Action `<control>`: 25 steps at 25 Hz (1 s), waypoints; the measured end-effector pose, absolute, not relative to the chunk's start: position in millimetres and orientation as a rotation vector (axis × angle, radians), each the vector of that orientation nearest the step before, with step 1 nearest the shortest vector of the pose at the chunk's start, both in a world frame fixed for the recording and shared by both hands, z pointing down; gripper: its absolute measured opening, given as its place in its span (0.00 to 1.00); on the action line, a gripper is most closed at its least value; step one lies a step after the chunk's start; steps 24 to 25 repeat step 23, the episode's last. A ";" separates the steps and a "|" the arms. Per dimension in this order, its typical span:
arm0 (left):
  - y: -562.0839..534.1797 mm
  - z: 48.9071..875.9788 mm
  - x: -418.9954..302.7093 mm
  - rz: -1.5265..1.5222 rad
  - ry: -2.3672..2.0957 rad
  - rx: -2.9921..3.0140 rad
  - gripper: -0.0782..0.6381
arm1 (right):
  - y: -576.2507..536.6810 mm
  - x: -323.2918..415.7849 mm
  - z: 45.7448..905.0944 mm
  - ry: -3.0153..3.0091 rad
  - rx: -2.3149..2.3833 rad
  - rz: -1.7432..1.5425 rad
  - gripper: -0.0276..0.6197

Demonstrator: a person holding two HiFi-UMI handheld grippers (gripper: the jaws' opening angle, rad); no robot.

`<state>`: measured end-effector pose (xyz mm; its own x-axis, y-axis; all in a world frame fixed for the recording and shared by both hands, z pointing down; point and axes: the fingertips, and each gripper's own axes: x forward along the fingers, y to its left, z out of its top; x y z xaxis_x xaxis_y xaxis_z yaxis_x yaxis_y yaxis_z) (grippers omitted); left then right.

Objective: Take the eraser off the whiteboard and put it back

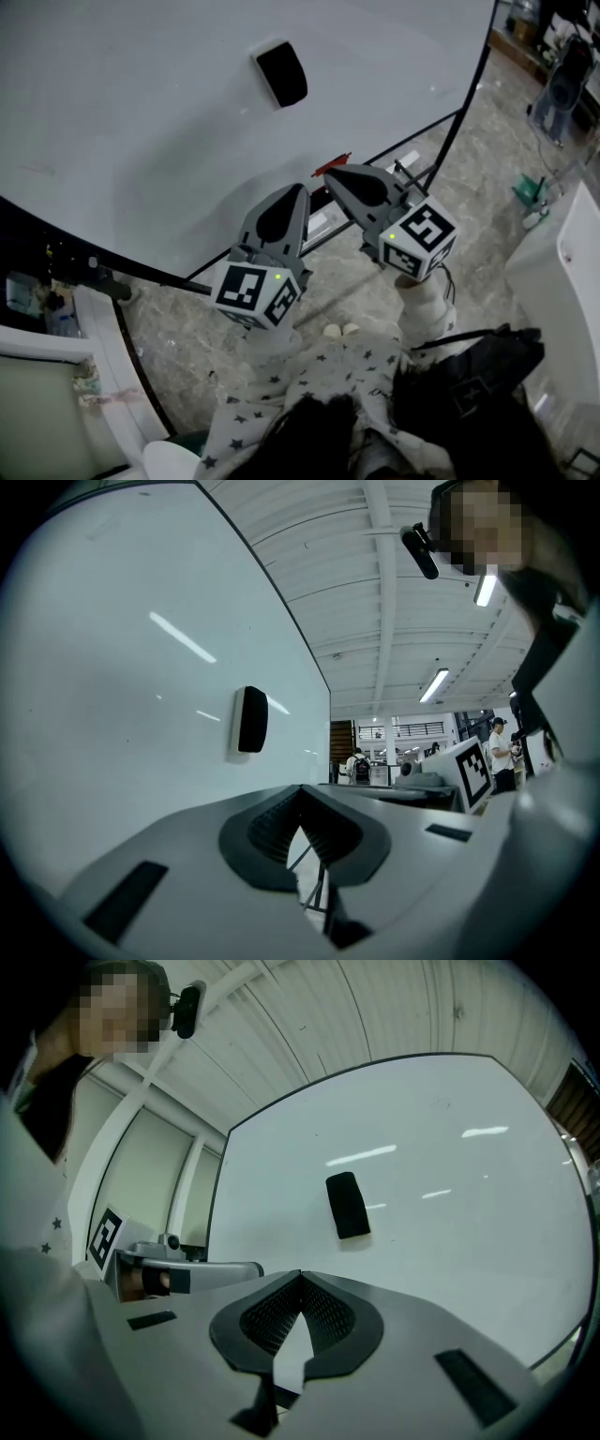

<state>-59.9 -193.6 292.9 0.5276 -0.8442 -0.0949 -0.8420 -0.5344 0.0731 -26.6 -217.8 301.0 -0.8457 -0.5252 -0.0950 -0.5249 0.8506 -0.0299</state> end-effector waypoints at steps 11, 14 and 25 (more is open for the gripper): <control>-190.1 294.8 -57.5 -0.172 -1.518 2.729 0.11 | -210.9 -24.2 303.4 2.938 -0.798 -0.018 0.05; -189.0 297.3 -57.6 -0.167 -1.519 2.731 0.11 | -209.4 -24.8 305.1 2.942 -0.791 -0.020 0.05; -187.1 304.5 -52.7 -0.144 -1.498 2.729 0.11 | -205.1 -21.7 309.3 2.958 -0.769 -0.035 0.05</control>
